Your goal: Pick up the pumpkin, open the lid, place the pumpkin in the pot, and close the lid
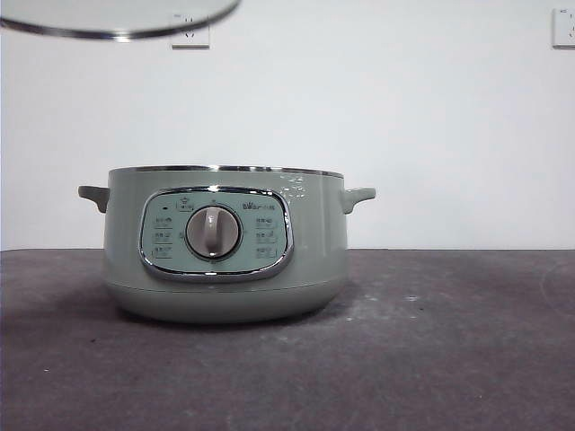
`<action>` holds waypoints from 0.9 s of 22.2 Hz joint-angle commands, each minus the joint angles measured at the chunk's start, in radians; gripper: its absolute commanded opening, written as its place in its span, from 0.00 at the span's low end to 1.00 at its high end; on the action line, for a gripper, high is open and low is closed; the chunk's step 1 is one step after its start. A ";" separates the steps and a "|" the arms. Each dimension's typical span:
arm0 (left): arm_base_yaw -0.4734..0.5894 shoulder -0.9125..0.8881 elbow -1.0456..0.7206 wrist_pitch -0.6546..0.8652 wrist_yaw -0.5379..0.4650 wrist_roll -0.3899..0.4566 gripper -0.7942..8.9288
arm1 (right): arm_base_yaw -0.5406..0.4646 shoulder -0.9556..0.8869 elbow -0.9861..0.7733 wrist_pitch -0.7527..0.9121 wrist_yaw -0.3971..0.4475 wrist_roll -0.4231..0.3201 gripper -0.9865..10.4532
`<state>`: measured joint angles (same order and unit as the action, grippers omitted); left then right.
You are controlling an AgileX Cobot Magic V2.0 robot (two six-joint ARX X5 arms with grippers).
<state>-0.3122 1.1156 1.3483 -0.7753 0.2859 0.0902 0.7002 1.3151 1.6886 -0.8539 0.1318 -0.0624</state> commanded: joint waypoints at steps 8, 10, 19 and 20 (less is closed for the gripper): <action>-0.078 0.196 0.016 0.228 0.005 0.019 0.07 | 0.001 -0.161 0.001 -0.120 -0.001 0.031 0.66; -0.093 0.232 0.016 0.260 0.002 0.019 0.07 | 0.001 -0.177 0.001 -0.136 -0.001 0.032 0.66; -0.108 0.382 0.016 0.374 0.001 0.024 0.07 | 0.001 -0.197 0.001 -0.203 -0.002 0.047 0.66; -0.108 0.396 0.016 0.382 -0.003 0.024 0.07 | 0.001 -0.197 0.001 -0.211 -0.002 0.047 0.66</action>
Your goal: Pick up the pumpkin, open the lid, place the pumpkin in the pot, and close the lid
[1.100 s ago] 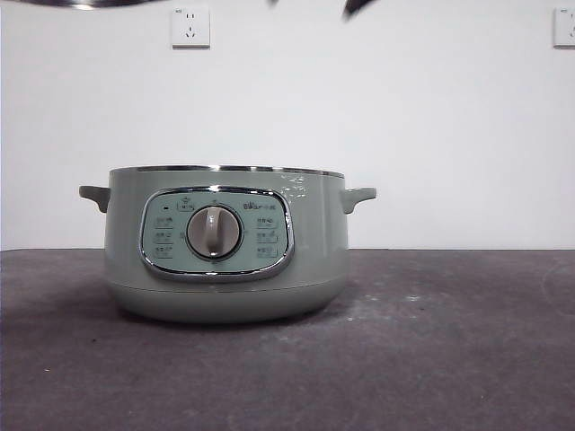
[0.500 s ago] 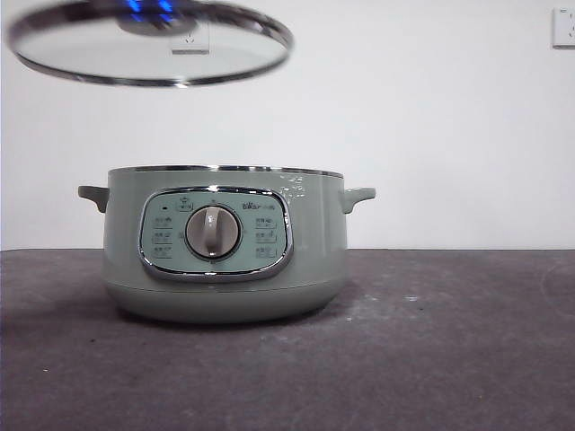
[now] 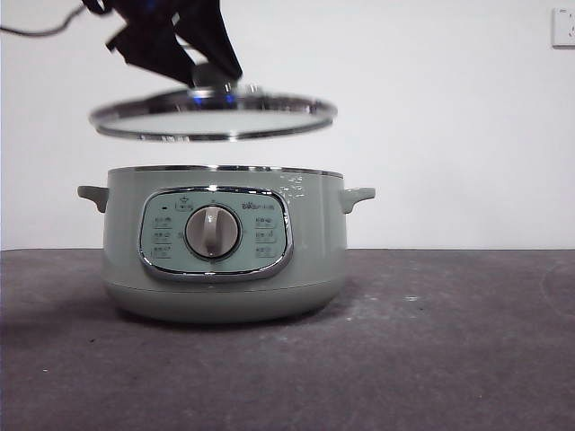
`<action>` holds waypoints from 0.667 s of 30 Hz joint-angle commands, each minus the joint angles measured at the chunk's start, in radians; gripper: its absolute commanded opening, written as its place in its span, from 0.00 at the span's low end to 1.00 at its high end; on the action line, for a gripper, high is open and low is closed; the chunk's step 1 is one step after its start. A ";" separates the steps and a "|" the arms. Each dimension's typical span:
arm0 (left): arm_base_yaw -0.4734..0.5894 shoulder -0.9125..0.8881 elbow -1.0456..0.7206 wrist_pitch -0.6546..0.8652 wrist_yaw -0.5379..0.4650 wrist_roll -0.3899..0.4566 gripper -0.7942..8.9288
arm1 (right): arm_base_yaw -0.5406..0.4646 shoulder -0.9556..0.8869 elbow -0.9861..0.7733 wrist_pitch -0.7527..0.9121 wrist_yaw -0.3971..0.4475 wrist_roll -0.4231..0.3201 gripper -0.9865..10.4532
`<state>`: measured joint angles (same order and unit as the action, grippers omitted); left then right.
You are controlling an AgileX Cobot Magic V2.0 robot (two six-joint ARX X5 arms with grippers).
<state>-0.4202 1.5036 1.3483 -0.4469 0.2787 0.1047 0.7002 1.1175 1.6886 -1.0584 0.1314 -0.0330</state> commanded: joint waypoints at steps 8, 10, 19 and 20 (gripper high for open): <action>0.000 0.074 0.016 0.084 -0.018 0.028 0.07 | 0.001 0.000 0.001 -0.020 -0.001 0.017 0.66; 0.000 0.085 0.016 0.095 -0.018 0.028 0.07 | 0.001 0.000 0.001 -0.020 -0.001 0.017 0.66; -0.006 0.117 0.016 0.102 -0.017 0.028 0.07 | 0.001 0.001 0.001 -0.020 0.000 0.017 0.66; -0.006 0.117 0.016 0.101 -0.016 0.028 0.07 | 0.001 0.002 0.001 -0.020 0.000 0.017 0.66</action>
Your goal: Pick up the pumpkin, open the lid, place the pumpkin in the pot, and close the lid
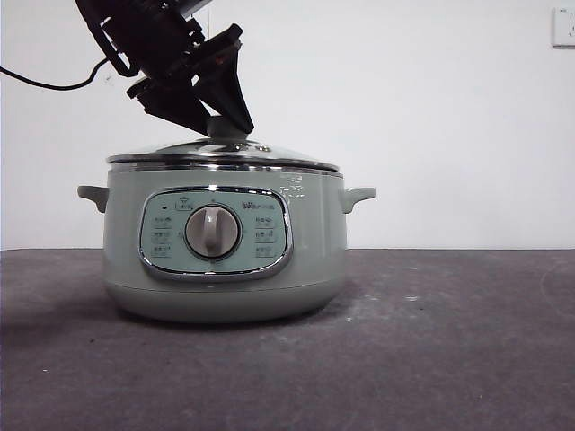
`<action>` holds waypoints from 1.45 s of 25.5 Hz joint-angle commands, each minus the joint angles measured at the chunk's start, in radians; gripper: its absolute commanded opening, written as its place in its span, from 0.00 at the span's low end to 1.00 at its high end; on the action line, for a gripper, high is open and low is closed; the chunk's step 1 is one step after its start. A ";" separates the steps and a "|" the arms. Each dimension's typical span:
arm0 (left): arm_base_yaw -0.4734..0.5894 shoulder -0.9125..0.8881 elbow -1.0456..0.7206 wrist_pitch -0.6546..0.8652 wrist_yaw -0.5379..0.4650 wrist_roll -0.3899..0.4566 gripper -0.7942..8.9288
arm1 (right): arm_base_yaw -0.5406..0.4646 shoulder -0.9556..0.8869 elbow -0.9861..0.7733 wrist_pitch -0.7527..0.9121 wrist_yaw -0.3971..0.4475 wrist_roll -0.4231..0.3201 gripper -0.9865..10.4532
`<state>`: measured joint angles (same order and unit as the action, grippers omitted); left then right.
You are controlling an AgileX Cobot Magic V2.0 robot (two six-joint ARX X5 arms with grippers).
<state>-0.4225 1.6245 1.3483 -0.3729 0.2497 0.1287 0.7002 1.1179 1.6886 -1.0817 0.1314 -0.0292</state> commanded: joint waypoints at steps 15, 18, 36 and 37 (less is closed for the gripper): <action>-0.015 -0.004 0.016 -0.035 -0.015 0.003 0.07 | 0.000 0.001 0.001 0.002 0.000 0.013 0.66; -0.015 -0.004 0.016 -0.051 -0.013 0.003 0.17 | 0.001 0.001 0.001 -0.002 -0.001 0.013 0.66; -0.015 -0.121 0.035 -0.204 -0.012 -0.005 0.63 | 0.001 0.001 0.001 -0.141 -0.110 0.014 0.66; -0.015 -0.145 0.050 -0.252 -0.011 -0.005 0.63 | 0.001 0.001 0.001 -0.153 -0.111 0.014 0.66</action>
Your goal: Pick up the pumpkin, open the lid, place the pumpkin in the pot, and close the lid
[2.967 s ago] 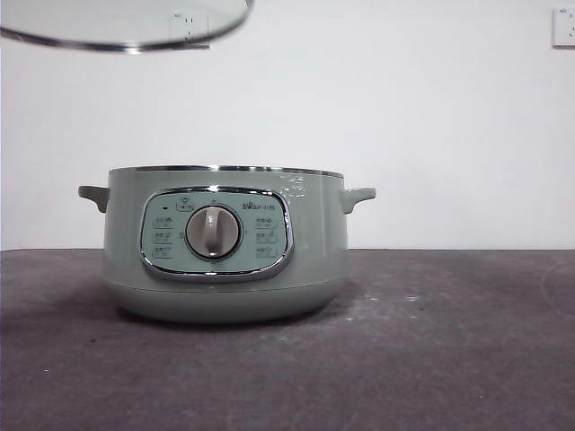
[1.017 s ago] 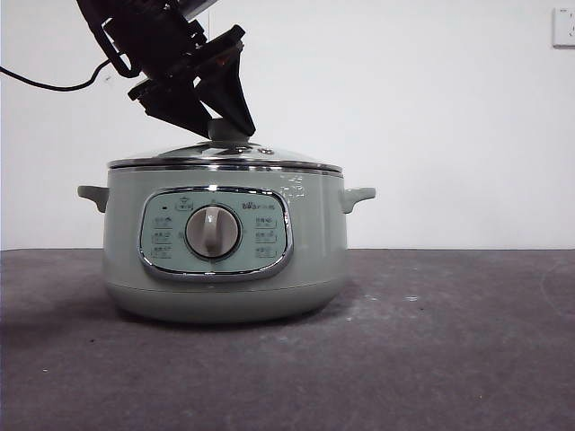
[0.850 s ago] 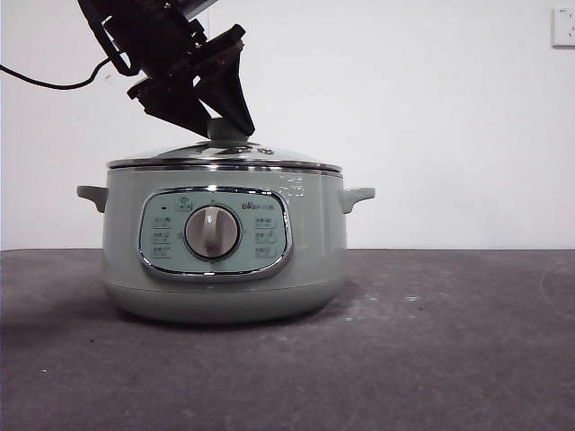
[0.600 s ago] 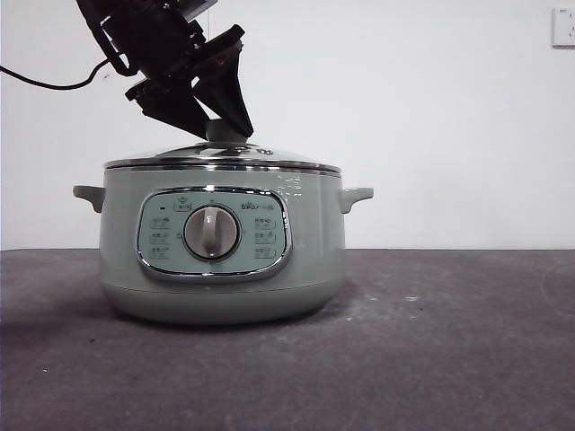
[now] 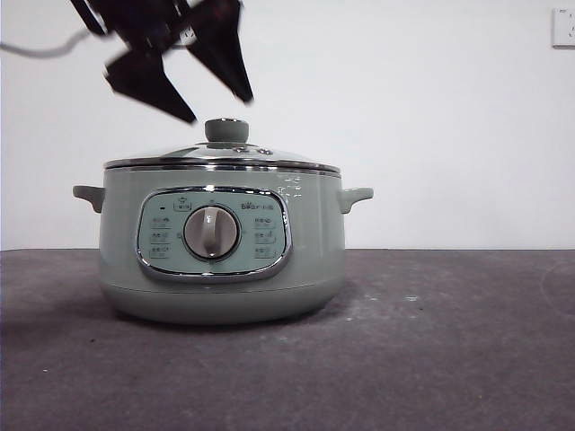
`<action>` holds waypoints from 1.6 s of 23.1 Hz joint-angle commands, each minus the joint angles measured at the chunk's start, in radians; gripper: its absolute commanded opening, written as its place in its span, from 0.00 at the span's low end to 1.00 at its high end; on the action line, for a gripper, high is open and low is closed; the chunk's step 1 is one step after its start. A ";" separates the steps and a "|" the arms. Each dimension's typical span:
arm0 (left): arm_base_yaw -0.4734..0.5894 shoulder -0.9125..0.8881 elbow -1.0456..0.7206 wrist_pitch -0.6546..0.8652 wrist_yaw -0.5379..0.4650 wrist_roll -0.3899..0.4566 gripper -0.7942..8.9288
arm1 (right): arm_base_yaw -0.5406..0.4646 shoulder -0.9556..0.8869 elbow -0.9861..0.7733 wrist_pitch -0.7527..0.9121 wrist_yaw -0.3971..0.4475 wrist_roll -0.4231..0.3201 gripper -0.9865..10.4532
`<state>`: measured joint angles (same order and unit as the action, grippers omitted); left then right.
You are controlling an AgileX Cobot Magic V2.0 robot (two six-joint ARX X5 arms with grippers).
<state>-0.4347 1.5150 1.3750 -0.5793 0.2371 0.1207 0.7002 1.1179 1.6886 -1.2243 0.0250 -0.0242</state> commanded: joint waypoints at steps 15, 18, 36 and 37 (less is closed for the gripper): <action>-0.003 -0.334 0.204 -0.652 0.137 0.005 0.08 | 0.001 0.001 0.001 -0.145 -0.288 -0.004 0.08; -0.003 -0.337 0.204 -0.669 0.136 0.004 0.08 | 0.001 0.001 0.001 -0.141 -0.284 -0.002 0.09; -0.003 -0.337 0.204 -0.667 0.133 0.004 0.08 | 0.001 -0.011 0.001 -0.142 -0.281 0.000 0.09; -0.003 -0.337 0.204 -0.666 0.133 0.004 0.08 | 0.001 -0.012 0.001 -0.142 -0.281 0.000 0.09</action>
<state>-0.4351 1.1782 1.5806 -1.2491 0.3698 0.1200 0.7002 1.1091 1.6886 -1.3533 -0.2584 -0.0227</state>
